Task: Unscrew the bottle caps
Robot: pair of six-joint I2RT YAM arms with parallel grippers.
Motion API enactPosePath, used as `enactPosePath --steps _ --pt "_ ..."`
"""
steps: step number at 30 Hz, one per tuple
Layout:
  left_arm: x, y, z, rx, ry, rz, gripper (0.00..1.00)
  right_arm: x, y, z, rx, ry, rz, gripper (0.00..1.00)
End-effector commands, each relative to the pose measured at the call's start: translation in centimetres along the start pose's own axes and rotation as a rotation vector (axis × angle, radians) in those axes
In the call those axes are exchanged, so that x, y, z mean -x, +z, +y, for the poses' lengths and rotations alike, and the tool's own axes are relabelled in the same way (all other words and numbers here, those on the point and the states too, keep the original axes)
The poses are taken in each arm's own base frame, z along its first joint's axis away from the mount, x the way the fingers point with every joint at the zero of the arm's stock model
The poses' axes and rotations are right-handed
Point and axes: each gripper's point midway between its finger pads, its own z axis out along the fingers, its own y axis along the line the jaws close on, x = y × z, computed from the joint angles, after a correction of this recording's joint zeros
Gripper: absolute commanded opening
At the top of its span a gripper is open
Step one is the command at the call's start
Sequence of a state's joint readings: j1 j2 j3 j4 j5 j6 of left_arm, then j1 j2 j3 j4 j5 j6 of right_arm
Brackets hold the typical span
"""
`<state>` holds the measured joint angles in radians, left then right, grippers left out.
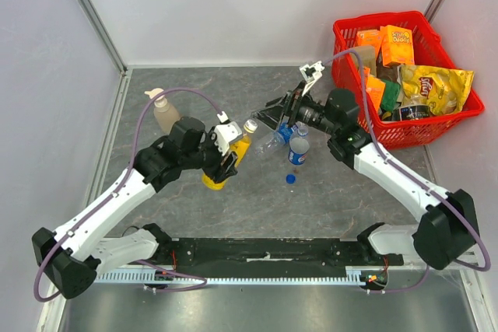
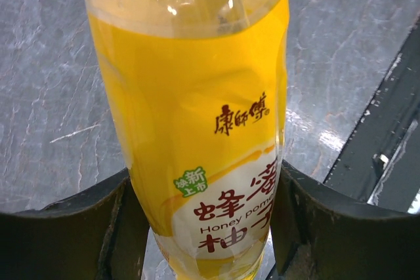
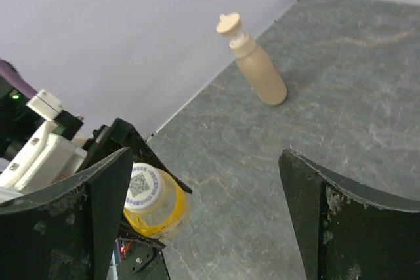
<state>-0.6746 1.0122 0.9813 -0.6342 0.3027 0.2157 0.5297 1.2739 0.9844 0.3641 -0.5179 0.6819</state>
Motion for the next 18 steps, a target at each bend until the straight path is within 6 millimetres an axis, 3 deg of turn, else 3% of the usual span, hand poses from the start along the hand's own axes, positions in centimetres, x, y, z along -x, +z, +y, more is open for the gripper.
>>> enactPosePath --steps 1,13,18 --pt "-0.2 0.5 2.2 0.123 -0.05 0.032 0.02 0.1 0.8 -0.8 -0.022 0.048 0.006 0.97" --pt "-2.0 1.7 3.6 0.186 -0.095 0.131 0.02 -3.1 3.4 -1.6 0.022 0.154 0.08 0.89" --pt "-2.2 1.8 3.7 0.19 -0.097 0.141 0.02 -4.0 3.9 -1.6 0.038 0.172 0.105 0.69"
